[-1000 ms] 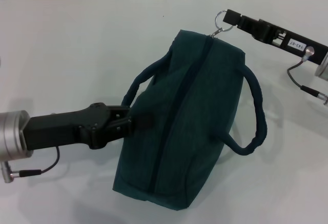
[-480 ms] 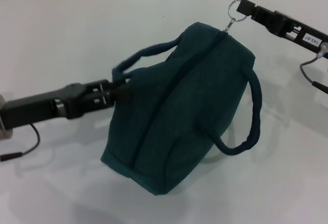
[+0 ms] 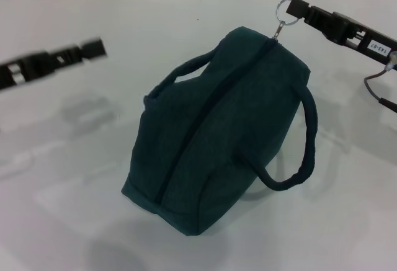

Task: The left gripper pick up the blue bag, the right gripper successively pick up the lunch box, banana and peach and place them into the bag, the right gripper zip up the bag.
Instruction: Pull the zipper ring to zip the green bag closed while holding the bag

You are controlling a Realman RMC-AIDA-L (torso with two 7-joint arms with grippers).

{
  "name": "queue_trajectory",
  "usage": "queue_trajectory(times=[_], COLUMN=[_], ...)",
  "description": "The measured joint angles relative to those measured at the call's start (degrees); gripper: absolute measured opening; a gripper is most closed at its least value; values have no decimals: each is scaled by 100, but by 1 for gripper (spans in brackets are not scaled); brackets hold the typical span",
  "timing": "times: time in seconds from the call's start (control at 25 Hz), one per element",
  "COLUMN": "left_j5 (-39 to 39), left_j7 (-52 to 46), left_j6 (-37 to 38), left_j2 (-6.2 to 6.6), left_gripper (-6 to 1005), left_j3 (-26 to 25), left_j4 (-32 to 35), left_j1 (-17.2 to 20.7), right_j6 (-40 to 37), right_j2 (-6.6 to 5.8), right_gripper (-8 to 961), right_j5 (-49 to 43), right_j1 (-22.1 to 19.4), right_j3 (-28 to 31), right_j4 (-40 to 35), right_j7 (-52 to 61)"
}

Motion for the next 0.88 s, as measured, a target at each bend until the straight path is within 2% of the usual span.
queue_trajectory(times=[0.12,0.24,0.28,0.6,0.88], left_j5=[-29,9,9,811,1048], left_j7=[-202,-562,-562,-1166,-1626], left_j6=[-84,-155,-155,-846,-1185], left_j2=[35,63,63,-15,-103], left_gripper=[875,879,876,854,835], left_j3=[-206,-143,-143,789,1599], left_j4=[157,134,134,110,132], left_j1=[-156,-542,-542,-1362,-1770], right_j6=[-22,-71,-84,-131,-211], right_j2=[-1,-1,-1,0,17], right_gripper=[15,15,15,15,16], right_j5=[0,0,0,-2,-8], right_j1=[-4,-9,-8,19,29], right_j3=[0,0,0,0,-10], right_j4=[-1,-1,-1,1,43], right_j7=[-21,-31,-33,-50,-117])
